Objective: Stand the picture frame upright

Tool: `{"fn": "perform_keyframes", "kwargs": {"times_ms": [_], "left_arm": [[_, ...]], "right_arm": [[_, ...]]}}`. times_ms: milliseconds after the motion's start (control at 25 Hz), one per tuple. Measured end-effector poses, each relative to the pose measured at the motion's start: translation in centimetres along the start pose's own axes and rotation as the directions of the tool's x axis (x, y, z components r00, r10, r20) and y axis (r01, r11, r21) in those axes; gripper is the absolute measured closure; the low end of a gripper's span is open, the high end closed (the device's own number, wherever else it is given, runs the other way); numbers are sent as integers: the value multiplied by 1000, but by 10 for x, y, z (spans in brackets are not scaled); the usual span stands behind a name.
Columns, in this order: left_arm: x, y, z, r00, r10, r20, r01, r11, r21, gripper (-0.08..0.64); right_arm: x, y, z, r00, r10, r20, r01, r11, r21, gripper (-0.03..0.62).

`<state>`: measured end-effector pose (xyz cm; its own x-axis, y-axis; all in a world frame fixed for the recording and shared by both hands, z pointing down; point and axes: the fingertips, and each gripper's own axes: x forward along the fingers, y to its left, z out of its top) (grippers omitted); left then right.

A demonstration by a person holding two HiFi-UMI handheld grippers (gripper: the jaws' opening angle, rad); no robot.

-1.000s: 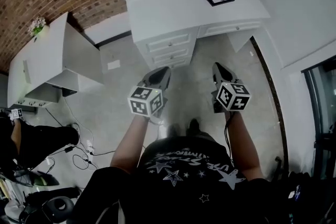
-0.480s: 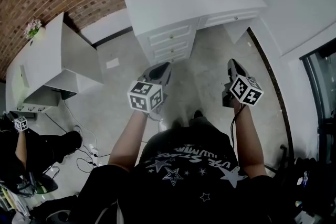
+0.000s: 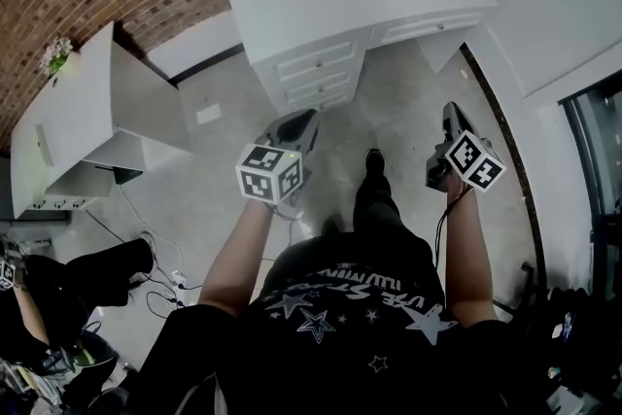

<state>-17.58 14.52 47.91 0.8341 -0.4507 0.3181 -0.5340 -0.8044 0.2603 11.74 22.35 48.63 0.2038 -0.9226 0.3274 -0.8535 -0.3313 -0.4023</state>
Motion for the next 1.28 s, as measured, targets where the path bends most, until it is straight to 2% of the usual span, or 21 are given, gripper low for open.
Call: {"fn": "perform_keyframes", "kwargs": {"times_ms": [440, 920, 1280], "left_arm": [[64, 41, 22, 997, 72, 7, -72, 997, -34, 540], [176, 71, 63, 987, 159, -7, -159, 983, -91, 540], [229, 85, 85, 973, 232, -8, -232, 967, -103, 540]], "right_arm": [[110, 23, 18, 992, 113, -59, -116, 992, -52, 577], [238, 4, 63, 967, 201, -157, -214, 975, -66, 577], [309, -8, 81, 938, 268, -218, -285, 957, -52, 577]]}}
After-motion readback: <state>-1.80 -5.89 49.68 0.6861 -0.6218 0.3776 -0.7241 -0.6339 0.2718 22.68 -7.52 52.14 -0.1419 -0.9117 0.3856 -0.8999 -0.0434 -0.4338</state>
